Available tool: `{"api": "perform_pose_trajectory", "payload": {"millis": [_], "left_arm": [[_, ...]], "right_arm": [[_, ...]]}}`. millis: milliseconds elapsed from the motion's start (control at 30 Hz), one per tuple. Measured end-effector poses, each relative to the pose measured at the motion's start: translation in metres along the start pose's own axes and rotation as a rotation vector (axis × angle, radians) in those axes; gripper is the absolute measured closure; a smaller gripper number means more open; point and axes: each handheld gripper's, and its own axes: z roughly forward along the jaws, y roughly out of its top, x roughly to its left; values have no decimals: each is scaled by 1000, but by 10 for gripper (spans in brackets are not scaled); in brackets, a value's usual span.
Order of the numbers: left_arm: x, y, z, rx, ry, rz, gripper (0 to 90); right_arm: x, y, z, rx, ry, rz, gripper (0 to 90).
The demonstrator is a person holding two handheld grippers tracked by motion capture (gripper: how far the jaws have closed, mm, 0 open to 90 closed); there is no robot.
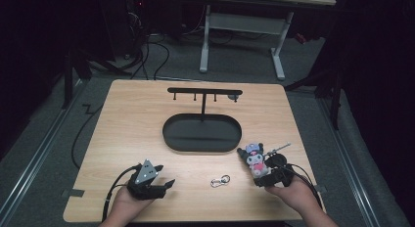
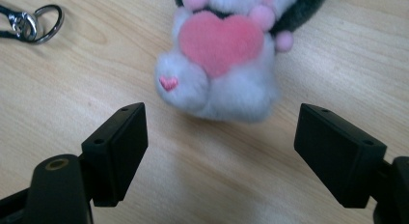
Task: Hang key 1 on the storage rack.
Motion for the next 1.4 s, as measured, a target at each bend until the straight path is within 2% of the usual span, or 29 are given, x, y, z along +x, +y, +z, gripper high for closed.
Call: {"api": "perform_pose_trajectory", "payload": {"millis": [400, 533, 600, 667, 833, 1033, 1167, 1400], "left_arm": [[-1, 0, 0, 0, -10, 7, 330], [-1, 0, 0, -1, -10, 9, 330], [-2, 0, 0, 0, -9, 11, 330], [-2, 0, 0, -1, -9, 10, 330], [-2, 0, 0, 0, -5, 13, 330], [-2, 0, 0, 0, -5, 15, 330], [-2, 0, 0, 0, -4, 16, 330], [-2, 0, 0, -1, -3, 17, 330]], "right_arm": [[5, 20, 12, -4, -13, 5, 189], [4, 24, 16, -1, -36, 5, 222], [0, 24, 20, 6, -26, 38, 262], [-2, 23, 20, 3, -30, 48, 271], [-5, 22, 17, -22, -7, 53, 414], [-6, 20, 14, -26, -9, 28, 470], [-7, 19, 14, -33, -9, 6, 484], [-5, 18, 10, -52, -1, -3, 496]]}}
